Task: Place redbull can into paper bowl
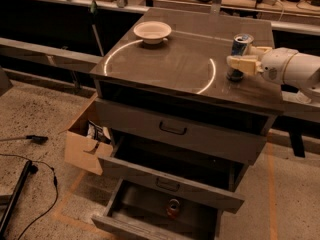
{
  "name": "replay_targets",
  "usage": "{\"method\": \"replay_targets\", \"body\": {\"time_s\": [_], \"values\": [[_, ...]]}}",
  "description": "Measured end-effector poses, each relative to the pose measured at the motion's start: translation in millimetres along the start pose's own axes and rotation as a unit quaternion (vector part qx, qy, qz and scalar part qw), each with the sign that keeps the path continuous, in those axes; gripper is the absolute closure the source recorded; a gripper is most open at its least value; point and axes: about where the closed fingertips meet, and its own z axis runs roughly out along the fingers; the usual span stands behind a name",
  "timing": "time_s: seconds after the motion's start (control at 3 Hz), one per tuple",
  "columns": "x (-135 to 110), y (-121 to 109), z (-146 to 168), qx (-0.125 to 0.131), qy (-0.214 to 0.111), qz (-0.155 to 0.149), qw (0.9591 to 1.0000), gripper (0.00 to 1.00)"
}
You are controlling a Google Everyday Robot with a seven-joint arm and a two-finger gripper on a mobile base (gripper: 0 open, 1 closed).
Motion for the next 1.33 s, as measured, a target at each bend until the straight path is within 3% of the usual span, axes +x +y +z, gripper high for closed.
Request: {"method": "replay_targets", "body": {"time_s": [0.33, 0.67, 1.0, 1.33], "values": [[-35.6, 8.3, 22.1, -0.022, -0.022, -0.014, 0.9994, 0.83], [-68.1, 18.0, 61.6, -0.045, -0.032, -0.027, 0.9981, 1.00], [-84.4, 27.9, 110.5, -0.064, -0.016, -0.037, 0.9972, 1.00], [-89.4, 35.2, 152.5, -0.053, 0.006, -0.046, 0.9975, 1.00]]}}
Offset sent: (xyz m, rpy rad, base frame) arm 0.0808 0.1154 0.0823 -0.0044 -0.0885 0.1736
